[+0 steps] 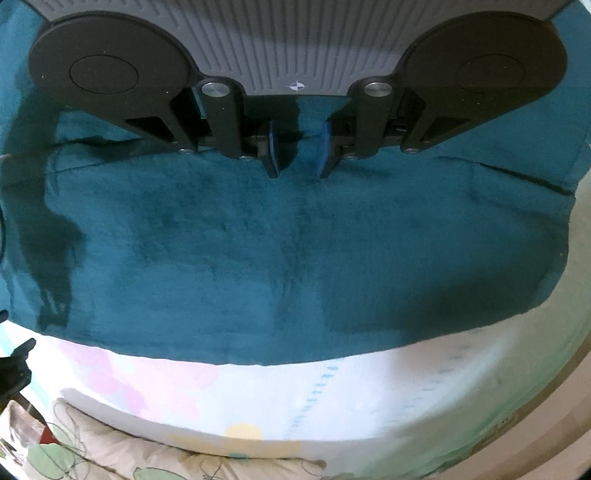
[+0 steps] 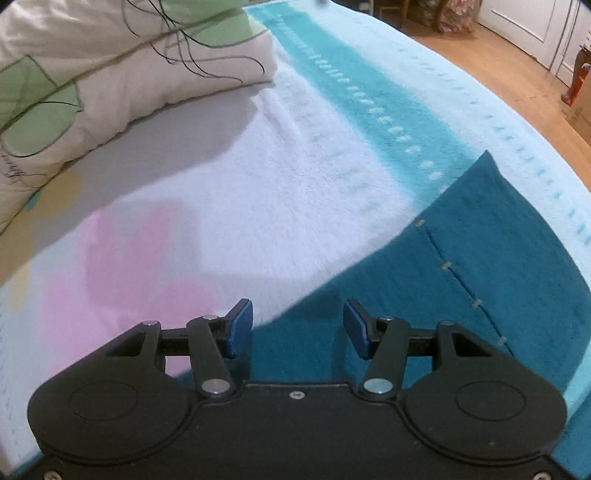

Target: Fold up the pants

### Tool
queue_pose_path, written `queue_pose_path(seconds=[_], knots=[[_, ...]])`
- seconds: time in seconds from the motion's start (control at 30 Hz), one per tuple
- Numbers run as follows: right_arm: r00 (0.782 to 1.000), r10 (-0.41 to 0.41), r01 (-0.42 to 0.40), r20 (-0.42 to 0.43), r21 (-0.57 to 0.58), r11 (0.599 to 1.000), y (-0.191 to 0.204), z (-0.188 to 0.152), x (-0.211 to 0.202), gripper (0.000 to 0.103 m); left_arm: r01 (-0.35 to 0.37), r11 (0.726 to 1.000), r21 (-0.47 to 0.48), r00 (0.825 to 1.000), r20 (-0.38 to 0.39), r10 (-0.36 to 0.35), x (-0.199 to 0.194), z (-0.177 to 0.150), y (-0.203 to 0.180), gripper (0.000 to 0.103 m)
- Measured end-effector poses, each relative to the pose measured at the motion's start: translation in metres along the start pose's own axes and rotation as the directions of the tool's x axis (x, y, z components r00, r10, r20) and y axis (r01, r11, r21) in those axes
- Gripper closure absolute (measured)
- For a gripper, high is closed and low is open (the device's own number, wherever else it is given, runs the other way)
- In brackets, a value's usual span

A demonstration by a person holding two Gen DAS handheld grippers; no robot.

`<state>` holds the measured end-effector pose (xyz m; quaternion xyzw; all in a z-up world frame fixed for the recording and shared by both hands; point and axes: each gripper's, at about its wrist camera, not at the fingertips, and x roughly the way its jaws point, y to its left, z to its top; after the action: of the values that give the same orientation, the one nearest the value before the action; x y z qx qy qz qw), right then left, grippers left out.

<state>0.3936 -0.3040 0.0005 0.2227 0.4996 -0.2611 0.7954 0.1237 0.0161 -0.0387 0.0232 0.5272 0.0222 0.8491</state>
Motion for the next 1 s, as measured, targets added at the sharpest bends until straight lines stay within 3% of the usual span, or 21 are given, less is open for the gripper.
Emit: queue_pose_path(seconds=[0.1, 0.2, 0.23, 0.27, 0.3, 0.37, 0.57, 0.7, 0.9, 1.0], knots=[[0.999, -0.03, 0.03, -0.04, 0.015, 0.999, 0.001, 0.002, 0.018, 0.042, -0.01, 1.0, 0.011, 1.0, 0.012, 0.01, -0.002, -0.003, -0.003, 0.082], [0.999, -0.037, 0.037, -0.023, -0.004, 0.999, 0.001, -0.004, 0.017, 0.045, -0.02, 1.0, 0.024, 1.0, 0.022, 0.02, -0.003, -0.003, -0.006, 0.082], [0.999, -0.042, 0.041, -0.024, -0.027, 0.999, 0.002, -0.006, 0.015, 0.052, -0.022, 0.999, 0.024, 0.999, 0.024, 0.021, -0.003, -0.003, -0.006, 0.082], [0.999, -0.047, 0.046, -0.02, -0.054, 0.997, 0.001, -0.007, 0.012, 0.074, -0.021, 1.0, 0.023, 0.999, 0.027, 0.02, -0.004, -0.003, -0.007, 0.082], [0.999, -0.044, 0.042, -0.023, -0.068, 0.997, 0.0, -0.008, 0.01, 0.087, -0.016, 1.0, 0.019, 0.999, 0.032, 0.015, -0.006, -0.003, -0.007, 0.082], [0.999, -0.002, 0.0, -0.035, -0.062, 0.998, -0.01, -0.014, 0.002, 0.095, -0.002, 1.0, 0.001, 0.999, 0.036, 0.002, -0.011, -0.004, -0.005, 0.082], [0.992, 0.123, -0.123, -0.023, -0.037, 0.992, -0.051, -0.044, -0.033, 0.095, 0.077, 0.993, -0.09, 0.995, 0.062, -0.072, -0.034, 0.008, 0.009, 0.082], [0.987, 0.159, -0.16, -0.03, -0.036, 0.986, -0.063, -0.058, -0.039, 0.095, 0.138, 0.981, -0.14, 0.989, 0.072, -0.129, -0.041, 0.025, 0.012, 0.082], [0.985, 0.17, -0.171, -0.033, -0.052, 0.984, -0.064, -0.062, -0.034, 0.094, 0.264, 0.929, -0.258, 0.963, 0.022, -0.268, -0.02, 0.062, 0.009, 0.082], [0.983, 0.179, -0.181, -0.027, -0.056, 0.982, -0.066, -0.062, -0.034, 0.094, 0.285, 0.914, -0.29, 0.955, 0.007, -0.295, -0.004, 0.081, 0.005, 0.082]])
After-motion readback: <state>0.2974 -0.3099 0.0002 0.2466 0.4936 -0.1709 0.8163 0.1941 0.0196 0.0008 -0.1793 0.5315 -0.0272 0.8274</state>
